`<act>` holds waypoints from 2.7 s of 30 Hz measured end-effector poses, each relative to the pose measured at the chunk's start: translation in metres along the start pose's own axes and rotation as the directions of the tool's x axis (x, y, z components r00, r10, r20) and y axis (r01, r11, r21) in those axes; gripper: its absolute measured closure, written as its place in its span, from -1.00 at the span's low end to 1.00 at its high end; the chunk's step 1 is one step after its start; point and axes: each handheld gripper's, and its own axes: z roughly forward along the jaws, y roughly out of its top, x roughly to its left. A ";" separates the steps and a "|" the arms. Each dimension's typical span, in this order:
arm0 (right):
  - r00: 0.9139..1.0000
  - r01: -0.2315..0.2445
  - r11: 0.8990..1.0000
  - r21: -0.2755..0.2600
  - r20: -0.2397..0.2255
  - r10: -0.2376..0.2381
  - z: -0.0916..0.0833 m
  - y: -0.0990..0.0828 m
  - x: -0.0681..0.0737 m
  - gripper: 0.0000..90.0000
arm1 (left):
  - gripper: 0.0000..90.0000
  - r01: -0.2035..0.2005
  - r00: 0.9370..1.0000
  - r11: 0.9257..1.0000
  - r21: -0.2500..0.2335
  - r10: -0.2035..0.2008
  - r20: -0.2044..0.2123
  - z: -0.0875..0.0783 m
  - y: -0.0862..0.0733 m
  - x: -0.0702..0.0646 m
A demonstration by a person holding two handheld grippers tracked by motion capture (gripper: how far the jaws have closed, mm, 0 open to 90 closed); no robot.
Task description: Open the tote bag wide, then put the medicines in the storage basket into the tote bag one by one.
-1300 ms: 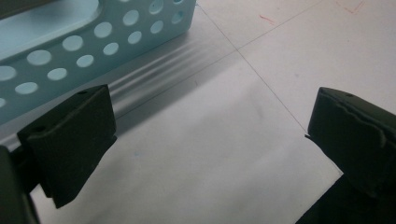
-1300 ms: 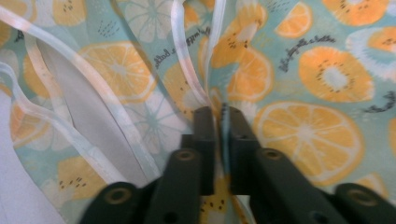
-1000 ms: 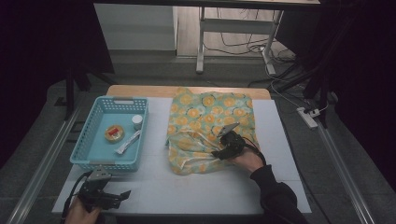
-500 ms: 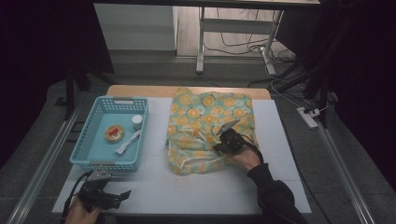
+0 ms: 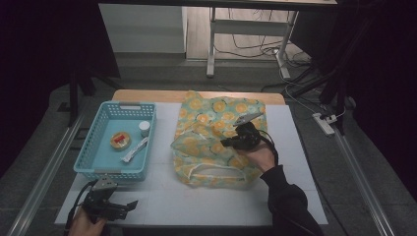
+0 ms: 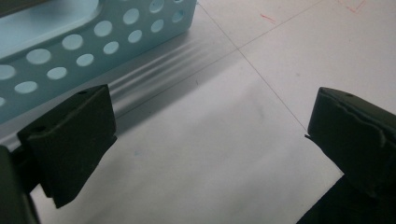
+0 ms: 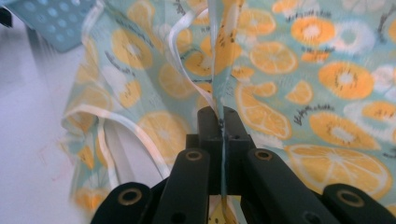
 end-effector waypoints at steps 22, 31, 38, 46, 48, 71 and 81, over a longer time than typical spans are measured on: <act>1.000 -0.012 0.993 -0.115 0.012 0.013 -0.018 0.039 -0.005 0.99 | -0.97 0.011 1.000 1.000 -0.003 -0.011 0.002 0.000 0.000 0.001; 1.000 0.001 0.990 -0.138 0.031 0.003 -0.020 0.044 -0.002 0.99 | -0.97 0.012 1.000 1.000 -0.013 -0.012 0.002 -0.001 -0.001 0.001; 0.999 -0.009 0.989 -0.149 0.041 0.015 -0.021 0.043 -0.006 0.99 | -0.98 0.015 1.000 0.999 -0.029 -0.014 0.006 -0.003 -0.001 0.001; 0.999 -0.007 0.990 -0.140 0.042 0.013 -0.019 0.040 -0.007 0.99 | -1.00 0.021 1.000 0.999 -0.049 -0.020 0.008 -0.005 -0.002 0.002; 0.999 0.000 0.991 -0.137 0.043 0.006 -0.019 0.040 -0.007 0.98 | -1.00 0.019 1.000 0.998 -0.058 -0.019 0.003 -0.006 -0.003 0.002; 0.999 -0.003 0.989 -0.148 0.049 0.011 -0.021 0.038 -0.008 0.99 | -1.00 0.011 0.999 0.994 -0.105 -0.007 0.038 -0.016 -0.001 0.005; 0.999 0.001 0.990 -0.143 0.047 0.006 -0.020 0.037 -0.008 0.98 | -1.00 0.001 0.995 0.987 -0.163 0.015 0.099 -0.023 0.003 0.009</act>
